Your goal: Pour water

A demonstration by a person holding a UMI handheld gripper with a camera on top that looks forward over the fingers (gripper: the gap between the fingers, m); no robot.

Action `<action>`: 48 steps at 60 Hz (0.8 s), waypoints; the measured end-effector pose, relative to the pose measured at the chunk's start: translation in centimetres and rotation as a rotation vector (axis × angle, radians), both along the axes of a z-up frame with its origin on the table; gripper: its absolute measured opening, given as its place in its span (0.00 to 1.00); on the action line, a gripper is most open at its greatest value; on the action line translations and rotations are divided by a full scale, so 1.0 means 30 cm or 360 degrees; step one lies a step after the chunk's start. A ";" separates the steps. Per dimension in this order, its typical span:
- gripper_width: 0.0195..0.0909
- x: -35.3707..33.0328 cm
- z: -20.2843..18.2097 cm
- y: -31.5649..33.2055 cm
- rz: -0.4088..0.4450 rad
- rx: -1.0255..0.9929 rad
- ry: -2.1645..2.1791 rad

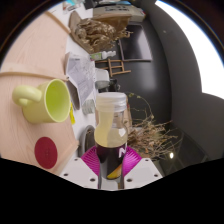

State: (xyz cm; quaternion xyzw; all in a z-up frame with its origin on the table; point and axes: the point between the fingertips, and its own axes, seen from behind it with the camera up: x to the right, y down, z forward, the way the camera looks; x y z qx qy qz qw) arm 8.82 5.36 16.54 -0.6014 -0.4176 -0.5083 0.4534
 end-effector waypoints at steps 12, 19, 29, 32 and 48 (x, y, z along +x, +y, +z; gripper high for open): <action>0.07 0.022 -0.059 -0.056 -0.0185 -0.0074 0.1125; 0.07 -0.013 -0.101 -0.074 -0.0185 -0.0112 0.1582; 0.07 -0.067 -0.228 -0.073 -0.0210 -0.0201 0.1980; 0.07 -0.071 -0.262 -0.068 -0.0217 -0.0213 0.2056; 0.08 -0.071 -0.398 -0.057 -0.0257 -0.0221 0.2249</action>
